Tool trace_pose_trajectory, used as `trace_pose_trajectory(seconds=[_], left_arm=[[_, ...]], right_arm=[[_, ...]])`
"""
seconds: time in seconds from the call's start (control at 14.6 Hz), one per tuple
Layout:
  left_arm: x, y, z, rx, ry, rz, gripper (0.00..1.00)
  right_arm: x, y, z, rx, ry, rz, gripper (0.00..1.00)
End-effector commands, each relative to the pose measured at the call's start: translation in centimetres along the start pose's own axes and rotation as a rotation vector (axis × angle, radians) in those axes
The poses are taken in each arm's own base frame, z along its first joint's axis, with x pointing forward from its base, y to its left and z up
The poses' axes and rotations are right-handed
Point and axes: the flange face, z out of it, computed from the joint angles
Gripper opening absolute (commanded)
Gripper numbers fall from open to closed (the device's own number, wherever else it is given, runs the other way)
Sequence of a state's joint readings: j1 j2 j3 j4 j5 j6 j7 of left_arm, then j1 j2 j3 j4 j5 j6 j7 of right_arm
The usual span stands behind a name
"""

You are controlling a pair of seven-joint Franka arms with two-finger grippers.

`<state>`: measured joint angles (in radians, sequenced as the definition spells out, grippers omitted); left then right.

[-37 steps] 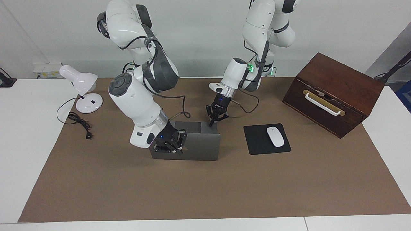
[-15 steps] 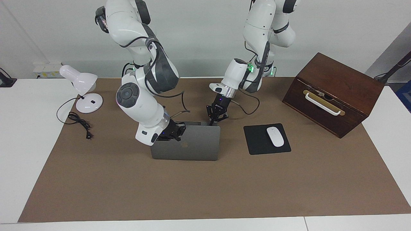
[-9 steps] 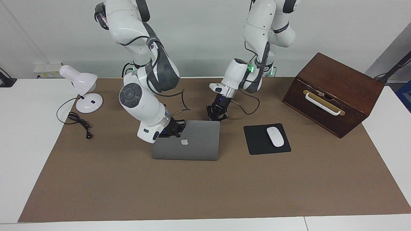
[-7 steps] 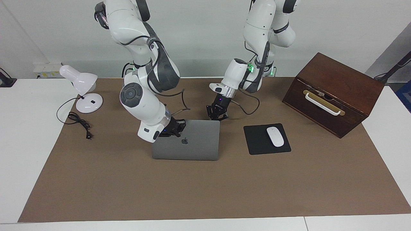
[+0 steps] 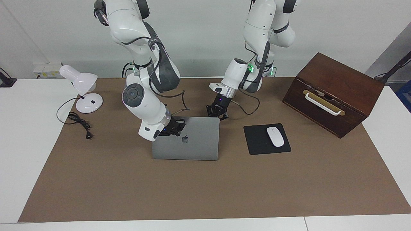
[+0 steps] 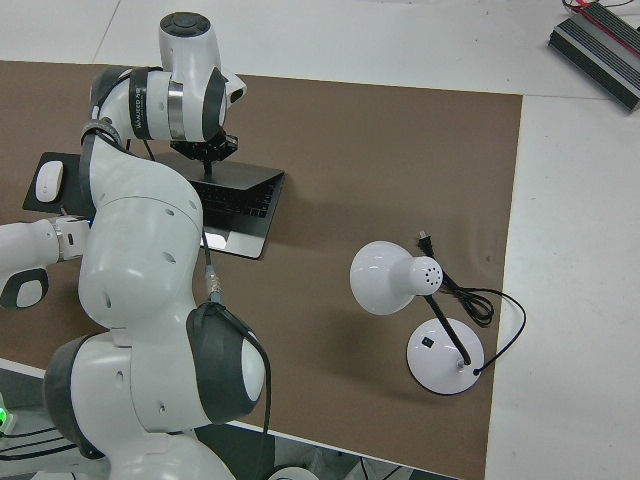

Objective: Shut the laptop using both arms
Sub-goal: 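Push the laptop lid down toward the keyboard with the right gripper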

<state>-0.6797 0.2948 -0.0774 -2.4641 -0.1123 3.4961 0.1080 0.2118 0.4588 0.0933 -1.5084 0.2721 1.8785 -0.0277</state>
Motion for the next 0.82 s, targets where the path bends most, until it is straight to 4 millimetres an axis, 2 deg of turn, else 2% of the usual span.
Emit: trace_pose_trajectory(seconds=[0.0, 0.75], left_arm=[[-2.2, -1.4, 2.5, 0.012, -0.05, 0.02, 0.0], [-2.5, -2.0, 2.4, 0.018, -0.055, 0.048, 0.0]], right_arm=[[-1.3, 0.0, 0.3, 0.017, -0.005, 0.028, 0.0], [-2.9, 0.5, 2.3, 0.005, -0.004, 0.043, 0.0]])
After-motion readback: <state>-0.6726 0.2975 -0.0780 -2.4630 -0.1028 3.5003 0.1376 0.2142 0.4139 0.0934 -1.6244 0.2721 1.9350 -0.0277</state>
